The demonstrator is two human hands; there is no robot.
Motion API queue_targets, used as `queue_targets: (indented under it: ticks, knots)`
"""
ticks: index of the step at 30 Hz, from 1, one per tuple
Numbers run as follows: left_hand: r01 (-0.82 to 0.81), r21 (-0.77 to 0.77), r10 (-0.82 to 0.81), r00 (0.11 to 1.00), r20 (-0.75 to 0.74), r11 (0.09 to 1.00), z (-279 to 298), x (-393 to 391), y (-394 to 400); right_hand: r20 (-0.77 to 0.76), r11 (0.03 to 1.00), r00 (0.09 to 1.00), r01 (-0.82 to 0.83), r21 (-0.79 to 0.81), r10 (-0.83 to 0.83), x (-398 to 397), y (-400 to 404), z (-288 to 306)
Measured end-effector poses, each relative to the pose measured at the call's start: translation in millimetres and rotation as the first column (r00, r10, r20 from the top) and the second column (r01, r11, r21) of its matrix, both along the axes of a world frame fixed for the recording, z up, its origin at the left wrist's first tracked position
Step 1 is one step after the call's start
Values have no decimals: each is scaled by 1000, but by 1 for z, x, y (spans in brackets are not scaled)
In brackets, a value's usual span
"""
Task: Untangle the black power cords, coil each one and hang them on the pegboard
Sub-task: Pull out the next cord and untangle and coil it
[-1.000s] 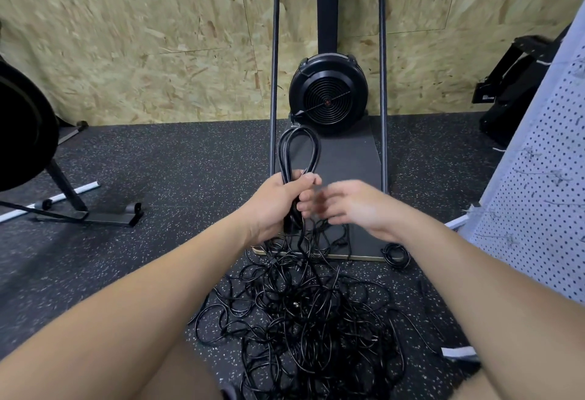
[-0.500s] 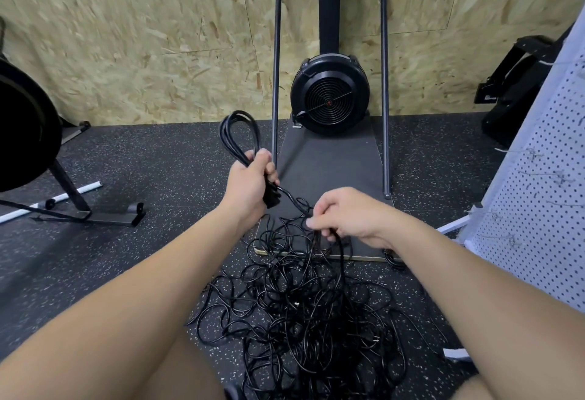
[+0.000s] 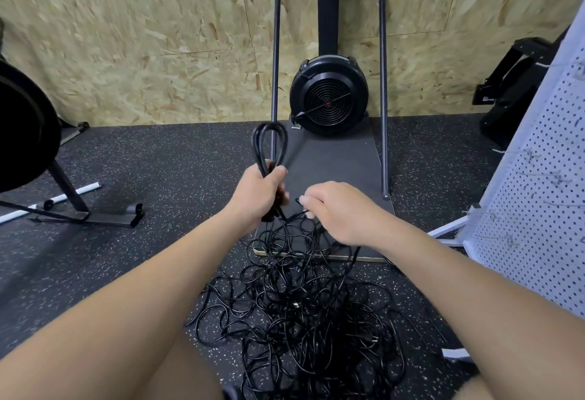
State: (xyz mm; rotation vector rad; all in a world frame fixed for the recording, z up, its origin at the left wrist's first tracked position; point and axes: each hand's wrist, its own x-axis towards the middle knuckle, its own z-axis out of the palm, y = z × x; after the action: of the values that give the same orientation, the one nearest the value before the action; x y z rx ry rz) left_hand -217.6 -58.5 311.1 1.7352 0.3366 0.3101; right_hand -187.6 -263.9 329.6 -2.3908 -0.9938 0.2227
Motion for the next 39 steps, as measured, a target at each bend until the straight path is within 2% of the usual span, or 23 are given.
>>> queue_targets:
  ticks: [3, 6, 8, 10, 13, 16, 19, 22, 27, 29, 32, 35, 39]
  knots:
    - [189, -88, -194, 980, -41, 978, -1, -5, -15, -120, 975, 992, 62, 215, -37, -2, 1, 7]
    - [247, -313, -302, 943, -139, 917, 4, -10, -28, -226, 918, 971, 163, 361, -84, 5, 1, 3]
    - [322, -418, -416, 896, -153, 849, 5, -11, -31, -343, 876, 934, 244, 416, -97, 8, 2, -4]
    - [437, -410, -523, 844, -122, 801, 2, -14, -33, -480, 833, 875, 313, 456, -66, 9, 4, -8]
    - [569, -273, -612, 784, -103, 776, -2, -17, -34, -580, 807, 815, 342, 481, 0, 9, 2, -5]
    - [522, -344, -580, 810, -87, 781, -4, -17, -34, -657, 795, 752, 366, 483, 54, 13, -6, 4]
    - [450, -425, -513, 857, -40, 785, -3, -14, -30, -585, 884, 809, 306, 353, -47, 24, -20, -1]
    - [397, -471, -443, 897, 16, 787, -1, -9, -22, -562, 963, 826, 177, 202, -34, 30, -32, -15]
    - [332, -489, -364, 931, 31, 807, -2, -8, -22, -544, 949, 834, 236, 207, -89, 31, -33, -18]
    - [287, -463, -312, 950, 24, 839, -4, -7, -22, -510, 915, 849, 308, 263, -139, 28, -31, -10]
    - [333, -242, -352, 935, -36, 911, -6, -9, -17, -456, 818, 875, 379, 432, -164, 28, -28, 5]
    - [501, -37, -502, 858, -112, 864, -10, -16, -25, -442, 718, 886, 397, 571, -139, 25, -25, 22]
    - [548, -39, -547, 823, -152, 835, -13, -21, -52, -389, 630, 890, 447, 635, -240, 19, -16, 26]
